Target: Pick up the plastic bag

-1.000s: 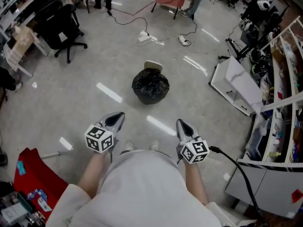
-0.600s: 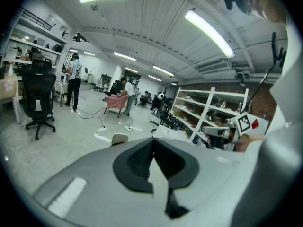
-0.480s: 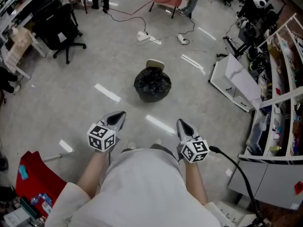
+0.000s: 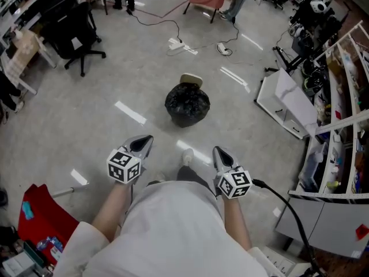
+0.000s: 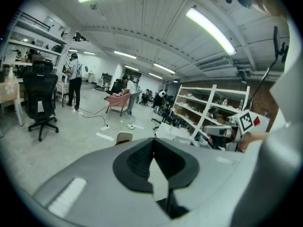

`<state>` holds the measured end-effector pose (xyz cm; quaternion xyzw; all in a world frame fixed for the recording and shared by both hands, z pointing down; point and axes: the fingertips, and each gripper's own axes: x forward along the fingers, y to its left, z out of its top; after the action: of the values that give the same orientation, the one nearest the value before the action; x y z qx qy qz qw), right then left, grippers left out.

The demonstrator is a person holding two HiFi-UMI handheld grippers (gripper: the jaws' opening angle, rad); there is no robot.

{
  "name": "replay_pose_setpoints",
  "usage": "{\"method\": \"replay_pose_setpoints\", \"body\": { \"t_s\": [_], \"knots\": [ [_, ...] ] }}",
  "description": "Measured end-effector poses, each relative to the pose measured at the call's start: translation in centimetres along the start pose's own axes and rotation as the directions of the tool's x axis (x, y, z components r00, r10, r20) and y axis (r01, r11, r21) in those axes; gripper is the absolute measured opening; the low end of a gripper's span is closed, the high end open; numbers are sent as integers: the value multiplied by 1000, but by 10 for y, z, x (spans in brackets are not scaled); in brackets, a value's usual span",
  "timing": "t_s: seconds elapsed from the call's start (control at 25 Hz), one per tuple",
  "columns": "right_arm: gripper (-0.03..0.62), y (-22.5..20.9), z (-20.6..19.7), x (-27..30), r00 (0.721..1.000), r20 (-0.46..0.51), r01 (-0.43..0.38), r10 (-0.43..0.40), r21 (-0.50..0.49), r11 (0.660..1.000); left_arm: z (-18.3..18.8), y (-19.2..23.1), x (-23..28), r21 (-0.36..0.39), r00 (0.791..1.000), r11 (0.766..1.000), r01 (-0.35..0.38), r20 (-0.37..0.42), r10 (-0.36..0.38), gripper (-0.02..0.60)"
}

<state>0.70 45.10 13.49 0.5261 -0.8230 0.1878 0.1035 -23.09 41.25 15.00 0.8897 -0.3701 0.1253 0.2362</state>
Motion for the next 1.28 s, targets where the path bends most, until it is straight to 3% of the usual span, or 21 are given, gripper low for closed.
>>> {"method": "replay_pose_setpoints", "body": {
  "t_s": [0.44,0.96,1.28],
  "knots": [
    [2,-46,22,69,998,-19,-54,54,0,999,33,32,59,16,999,999,-39,-18,40,3],
    [3,-146,60,149,993,-43,-106,107,21,994,84,56,165,23,997,998,-64,-44,65,3],
    [3,-201,75,196,982,-71,-173,174,14,985,108,73,221,-2,993,993,-116,-35,116,3]
  ]
}}
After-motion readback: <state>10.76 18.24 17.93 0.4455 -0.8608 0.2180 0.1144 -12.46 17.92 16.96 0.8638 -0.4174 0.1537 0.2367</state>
